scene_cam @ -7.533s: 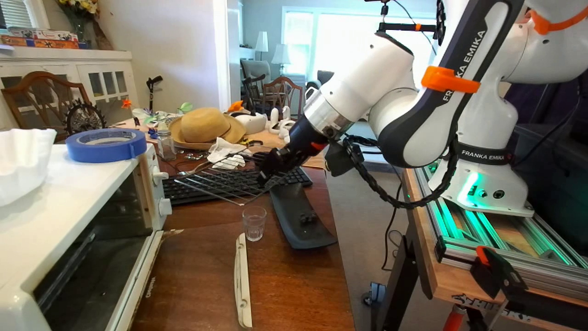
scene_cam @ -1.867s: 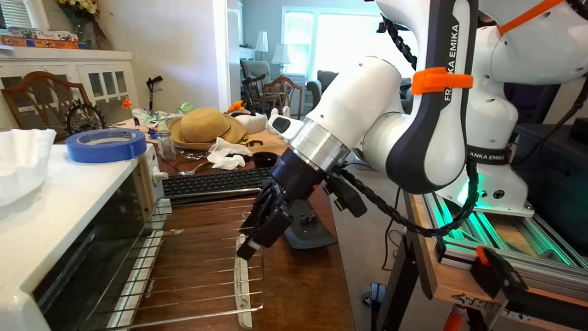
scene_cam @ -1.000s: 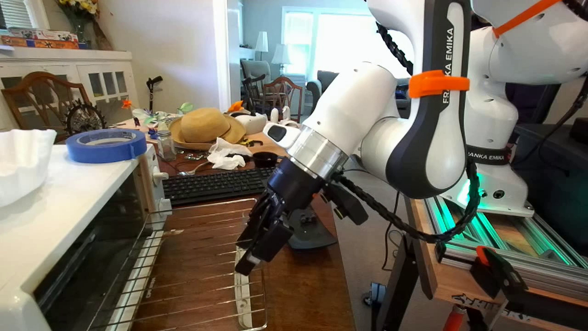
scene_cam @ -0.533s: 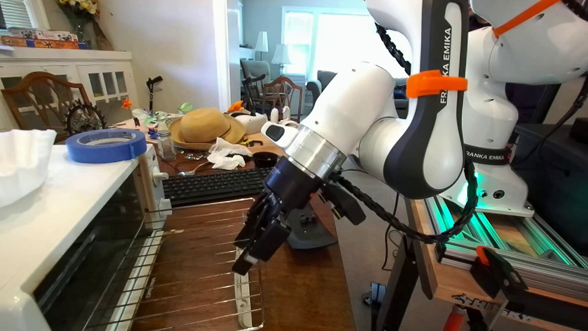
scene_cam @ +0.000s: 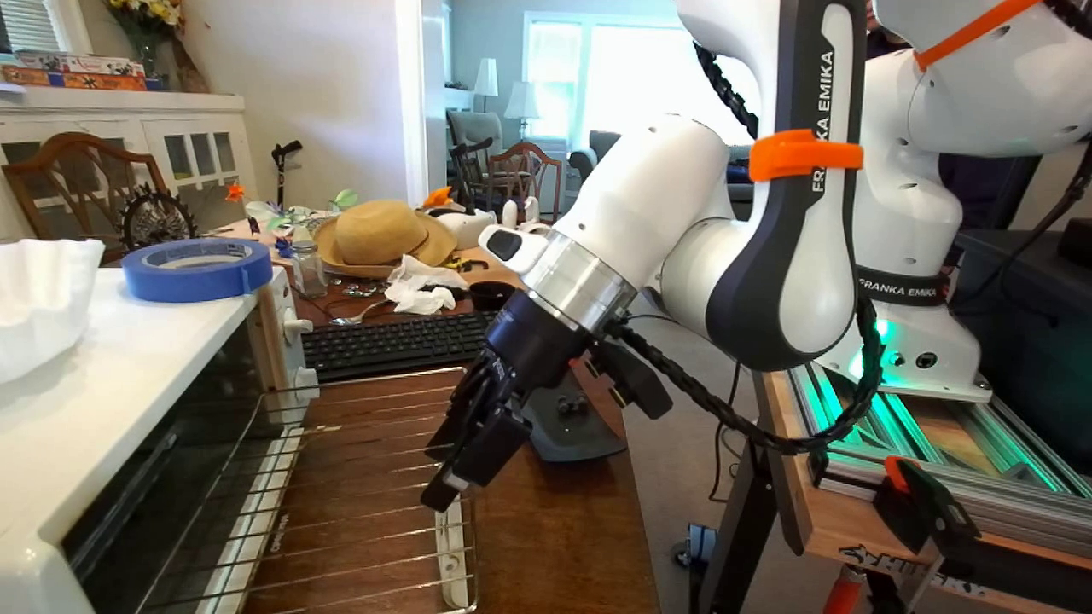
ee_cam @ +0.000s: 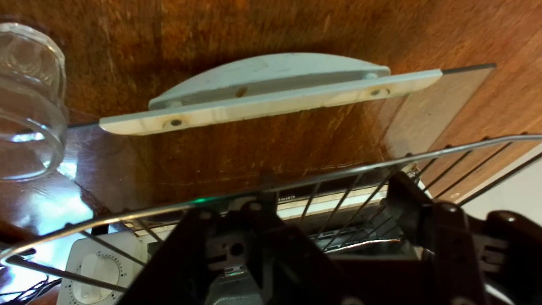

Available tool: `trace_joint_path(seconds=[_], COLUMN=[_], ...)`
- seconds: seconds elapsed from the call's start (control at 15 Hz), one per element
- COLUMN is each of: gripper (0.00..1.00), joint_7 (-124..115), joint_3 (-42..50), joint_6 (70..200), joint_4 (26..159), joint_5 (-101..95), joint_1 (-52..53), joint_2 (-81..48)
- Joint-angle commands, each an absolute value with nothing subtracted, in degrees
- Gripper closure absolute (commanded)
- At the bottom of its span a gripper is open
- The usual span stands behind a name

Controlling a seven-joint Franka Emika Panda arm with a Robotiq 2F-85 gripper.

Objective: Put the metal object inside the mini oven

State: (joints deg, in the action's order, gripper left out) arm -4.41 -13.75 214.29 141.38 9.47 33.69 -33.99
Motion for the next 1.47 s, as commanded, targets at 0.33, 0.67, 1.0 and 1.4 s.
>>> trace_joint_path(seconds=[0.33, 0.67, 1.0, 1.4], gripper=[0.57, 0.57, 0.57, 0.57], joint_7=[-3.17, -2.64, -0.79, 0.91], joint_3=[-14.43, -14.54, -13.58, -12.31], joint_6=[211.23, 209.91, 207.84, 203.50], joint_4=[135.61, 132.68, 129.57, 123.05], joint_5=[7.16, 5.06, 4.49, 3.71], joint_1=[31.77, 30.51, 30.67, 31.25], joint_2=[-38.11, -39.17, -40.01, -43.75])
